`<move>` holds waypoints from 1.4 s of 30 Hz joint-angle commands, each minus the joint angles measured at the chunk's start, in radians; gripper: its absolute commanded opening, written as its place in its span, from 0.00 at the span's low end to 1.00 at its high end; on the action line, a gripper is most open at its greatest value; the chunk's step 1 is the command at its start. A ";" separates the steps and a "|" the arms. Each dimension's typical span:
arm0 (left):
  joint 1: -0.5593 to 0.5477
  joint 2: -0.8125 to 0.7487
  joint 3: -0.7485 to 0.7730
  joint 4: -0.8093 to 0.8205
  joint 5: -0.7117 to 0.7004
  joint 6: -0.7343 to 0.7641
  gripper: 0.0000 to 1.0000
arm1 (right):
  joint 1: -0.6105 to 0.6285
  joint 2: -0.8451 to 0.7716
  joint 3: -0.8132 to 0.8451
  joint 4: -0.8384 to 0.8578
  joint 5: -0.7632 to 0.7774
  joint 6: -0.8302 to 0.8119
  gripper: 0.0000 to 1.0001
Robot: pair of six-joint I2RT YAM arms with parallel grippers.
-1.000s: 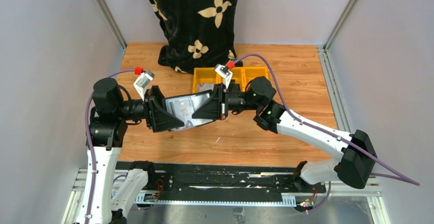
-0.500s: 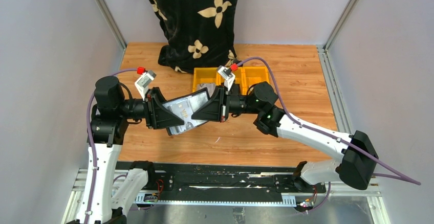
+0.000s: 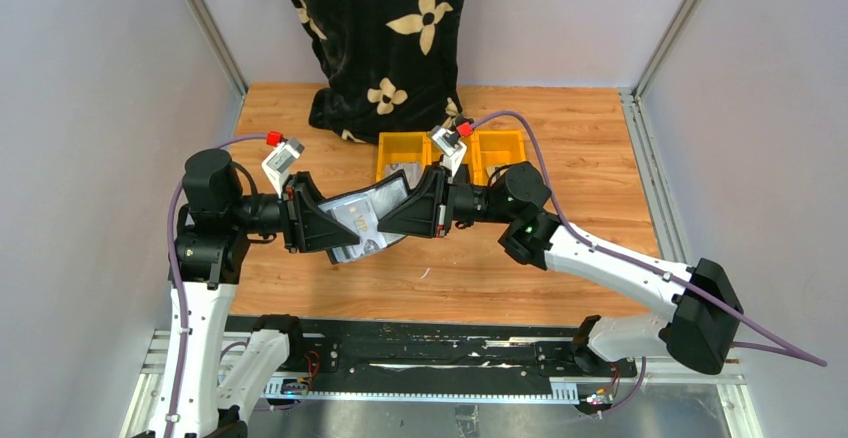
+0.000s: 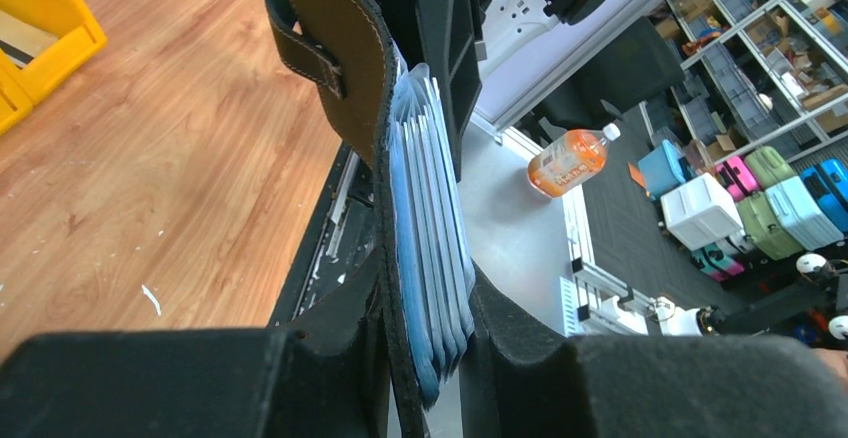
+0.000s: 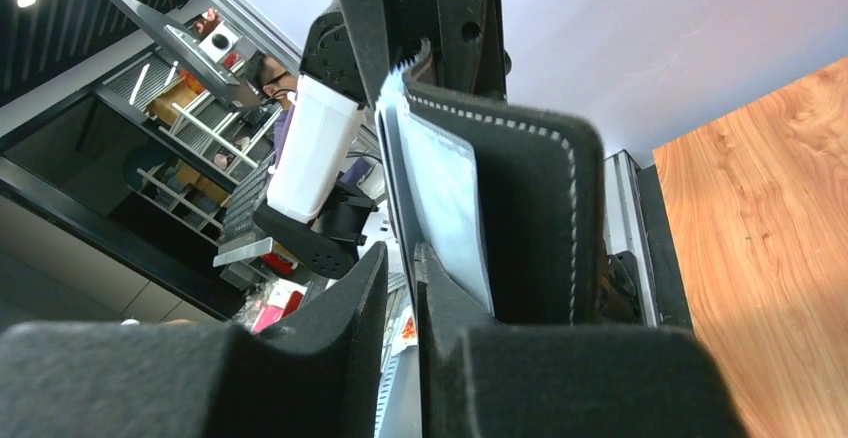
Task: Take the credit cards out of the card holder
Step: Remove the credit card from the card holder.
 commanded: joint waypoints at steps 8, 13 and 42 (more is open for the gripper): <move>-0.003 -0.018 0.039 -0.003 0.007 -0.002 0.18 | 0.001 0.032 0.105 -0.039 -0.046 -0.015 0.07; -0.004 -0.017 0.042 0.001 -0.001 -0.005 0.21 | 0.001 0.011 0.101 -0.104 -0.035 -0.060 0.00; -0.004 -0.032 0.031 0.052 -0.020 -0.052 0.35 | -0.030 -0.080 0.025 -0.134 0.012 -0.061 0.00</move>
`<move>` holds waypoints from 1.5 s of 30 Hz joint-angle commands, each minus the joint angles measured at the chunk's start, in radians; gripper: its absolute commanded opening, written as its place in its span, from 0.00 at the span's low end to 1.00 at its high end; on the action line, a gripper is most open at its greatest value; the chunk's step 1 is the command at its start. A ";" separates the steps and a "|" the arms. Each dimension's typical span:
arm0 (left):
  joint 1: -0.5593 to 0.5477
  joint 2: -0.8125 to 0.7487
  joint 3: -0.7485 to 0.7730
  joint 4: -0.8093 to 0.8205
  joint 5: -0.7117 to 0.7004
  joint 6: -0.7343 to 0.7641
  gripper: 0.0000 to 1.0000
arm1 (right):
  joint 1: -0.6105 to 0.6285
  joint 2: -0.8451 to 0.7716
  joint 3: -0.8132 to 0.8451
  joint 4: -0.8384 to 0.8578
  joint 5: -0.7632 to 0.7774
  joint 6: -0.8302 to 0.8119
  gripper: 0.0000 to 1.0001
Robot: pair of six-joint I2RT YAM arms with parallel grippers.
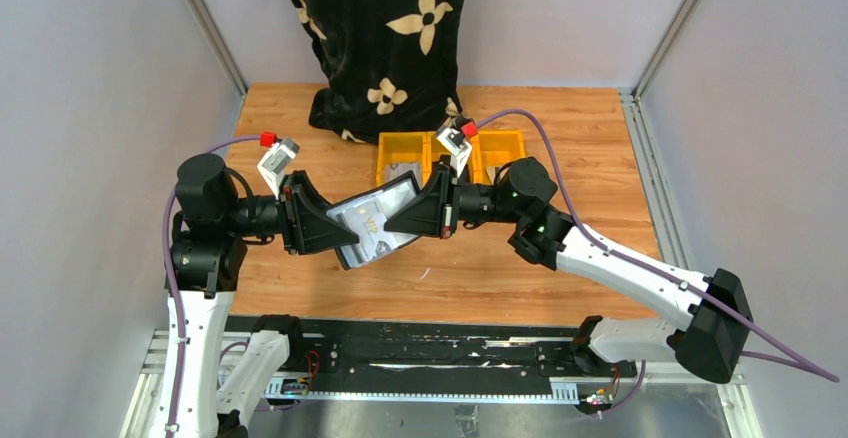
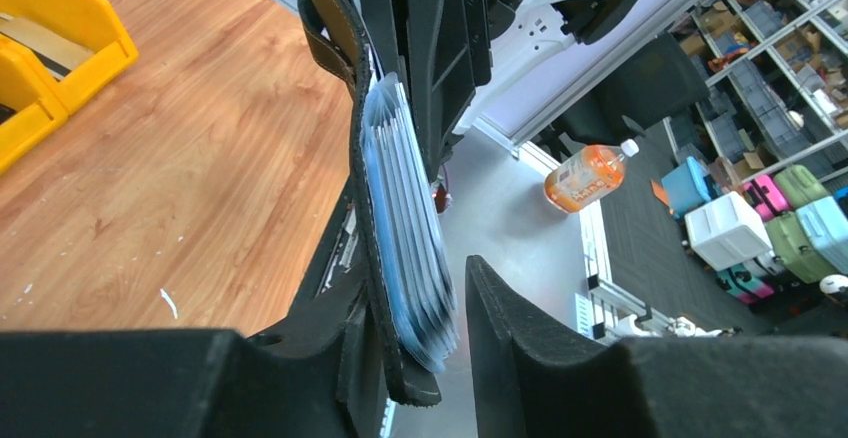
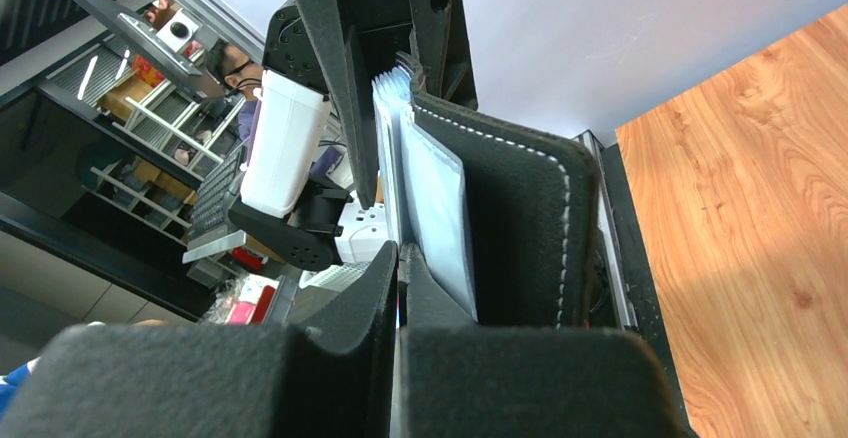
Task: Take the credit cards out of the card holder
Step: Remove the credit card from the card holder.
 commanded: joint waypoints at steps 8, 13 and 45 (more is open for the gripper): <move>-0.004 -0.009 0.030 0.023 0.058 -0.008 0.25 | -0.025 -0.069 -0.057 0.075 0.044 0.036 0.00; -0.004 -0.008 0.032 0.023 0.059 -0.009 0.27 | -0.029 -0.073 -0.087 0.126 0.064 0.071 0.00; -0.004 0.006 0.025 0.085 -0.042 -0.043 0.05 | -0.095 -0.122 -0.082 0.091 0.009 0.076 0.00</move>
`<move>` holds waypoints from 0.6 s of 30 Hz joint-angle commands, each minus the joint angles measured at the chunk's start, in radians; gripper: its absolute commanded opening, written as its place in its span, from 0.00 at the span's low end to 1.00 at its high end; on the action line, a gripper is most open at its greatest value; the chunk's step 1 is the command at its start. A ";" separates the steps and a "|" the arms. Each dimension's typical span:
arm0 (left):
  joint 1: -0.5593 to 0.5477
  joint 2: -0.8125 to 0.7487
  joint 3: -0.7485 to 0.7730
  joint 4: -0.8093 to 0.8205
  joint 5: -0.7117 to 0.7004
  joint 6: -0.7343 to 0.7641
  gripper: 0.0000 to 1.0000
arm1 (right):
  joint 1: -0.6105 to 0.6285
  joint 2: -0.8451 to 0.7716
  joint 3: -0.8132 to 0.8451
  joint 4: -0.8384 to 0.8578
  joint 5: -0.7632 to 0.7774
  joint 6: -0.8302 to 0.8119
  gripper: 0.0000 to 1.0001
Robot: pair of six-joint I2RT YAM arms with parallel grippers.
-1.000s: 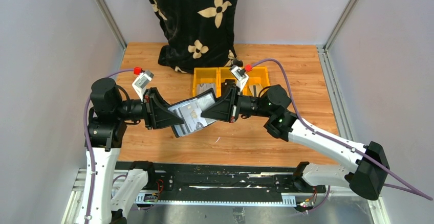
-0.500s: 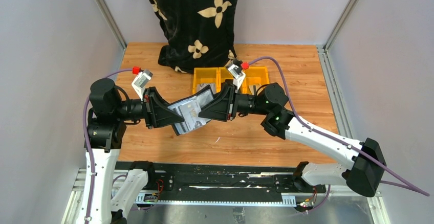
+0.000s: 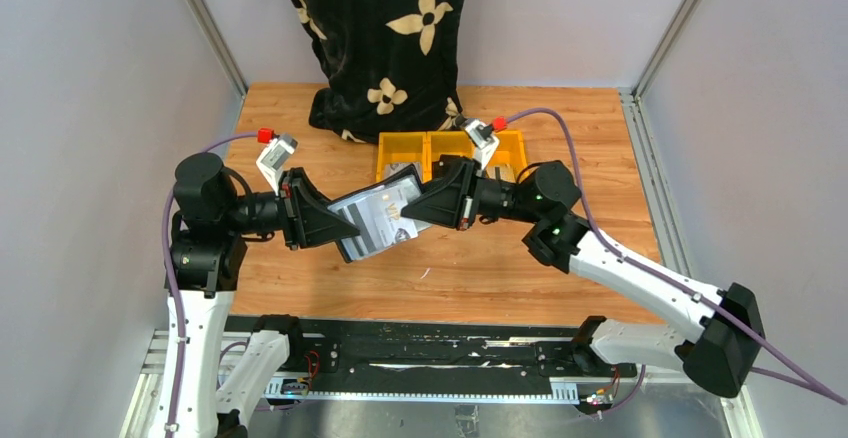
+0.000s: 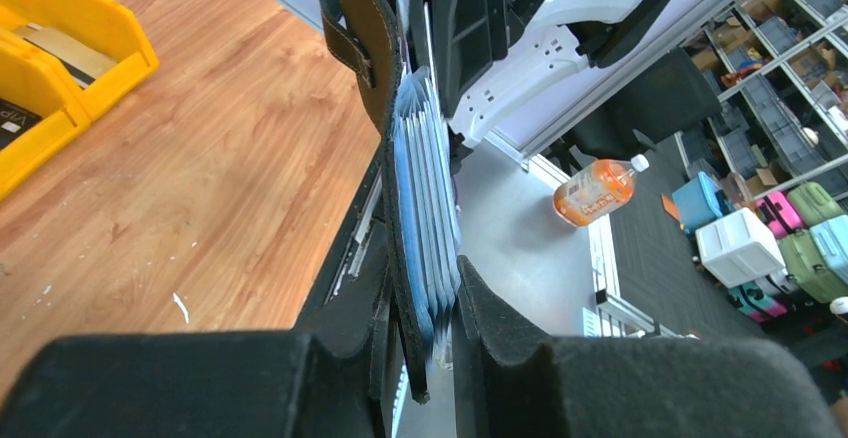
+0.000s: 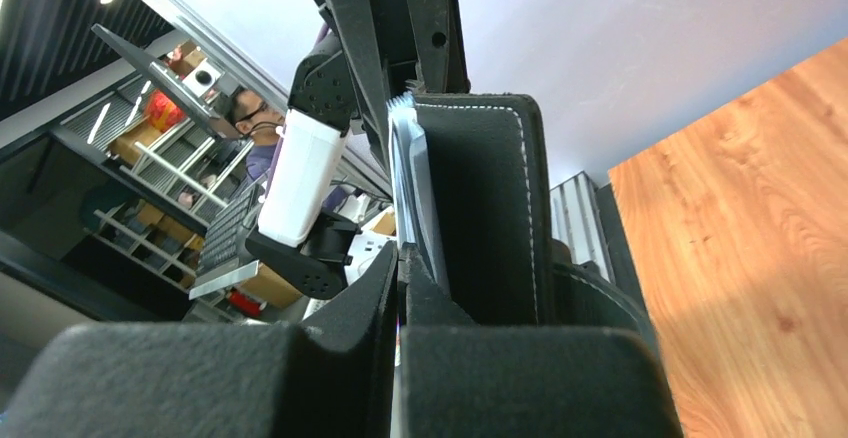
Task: Take the credit cards out of the card holder
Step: Remove the credit card from the card holder, then place the credit card in the storage box.
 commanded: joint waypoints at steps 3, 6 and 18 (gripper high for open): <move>-0.002 0.008 0.023 0.046 -0.016 0.003 0.04 | -0.082 -0.100 -0.038 -0.019 -0.018 0.001 0.00; -0.002 0.014 0.023 0.041 -0.023 0.025 0.03 | -0.143 -0.127 -0.039 -0.058 -0.044 0.002 0.00; -0.001 0.113 0.106 -0.409 -0.374 0.573 0.00 | -0.409 0.123 0.168 -0.485 0.098 -0.236 0.00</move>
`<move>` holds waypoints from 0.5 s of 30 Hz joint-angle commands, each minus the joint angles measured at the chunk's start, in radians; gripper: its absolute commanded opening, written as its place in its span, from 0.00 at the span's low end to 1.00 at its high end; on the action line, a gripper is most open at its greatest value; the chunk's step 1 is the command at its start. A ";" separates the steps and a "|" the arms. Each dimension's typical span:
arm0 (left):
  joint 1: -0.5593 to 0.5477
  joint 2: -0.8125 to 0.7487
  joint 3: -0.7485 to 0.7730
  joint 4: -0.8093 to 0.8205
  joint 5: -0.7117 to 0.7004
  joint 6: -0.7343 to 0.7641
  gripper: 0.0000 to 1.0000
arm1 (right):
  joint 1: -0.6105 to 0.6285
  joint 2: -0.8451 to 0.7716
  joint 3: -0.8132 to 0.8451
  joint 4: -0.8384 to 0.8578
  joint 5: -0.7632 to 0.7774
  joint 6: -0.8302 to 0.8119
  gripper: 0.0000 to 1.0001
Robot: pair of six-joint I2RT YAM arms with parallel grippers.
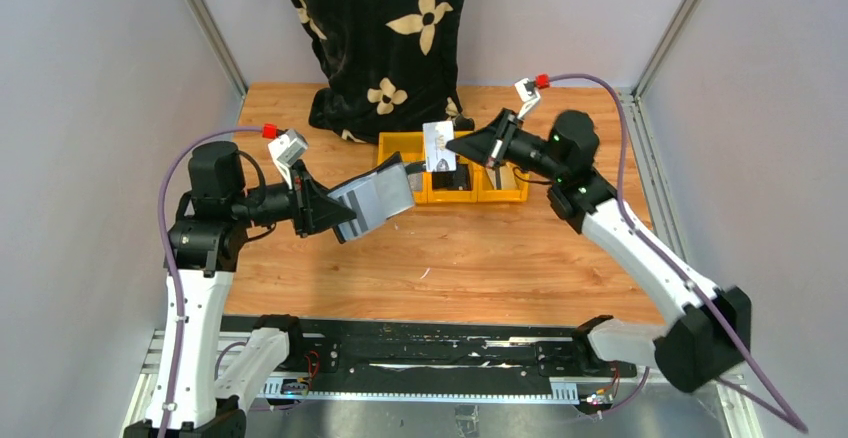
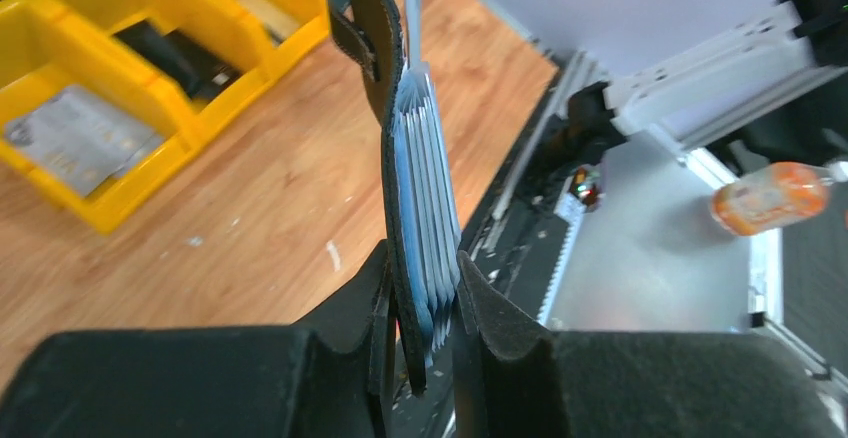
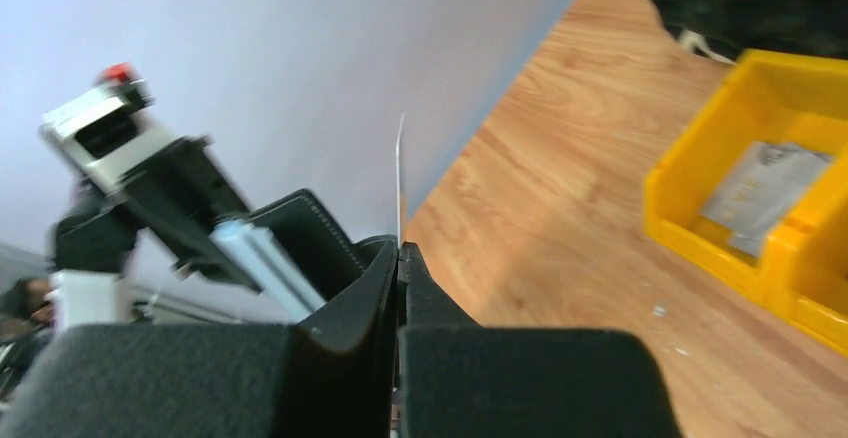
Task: Take the credit cards out of the card holder
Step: Place the credit card in the storage box.
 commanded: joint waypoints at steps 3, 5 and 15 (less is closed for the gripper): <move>0.000 0.033 0.022 -0.166 -0.151 0.218 0.00 | -0.001 0.317 0.187 -0.205 0.138 -0.177 0.00; -0.001 0.023 0.015 -0.170 -0.153 0.230 0.00 | 0.022 0.430 0.263 -0.237 0.207 -0.212 0.00; -0.002 -0.003 0.006 -0.210 -0.174 0.288 0.00 | 0.141 0.895 0.648 -0.401 0.491 -0.226 0.00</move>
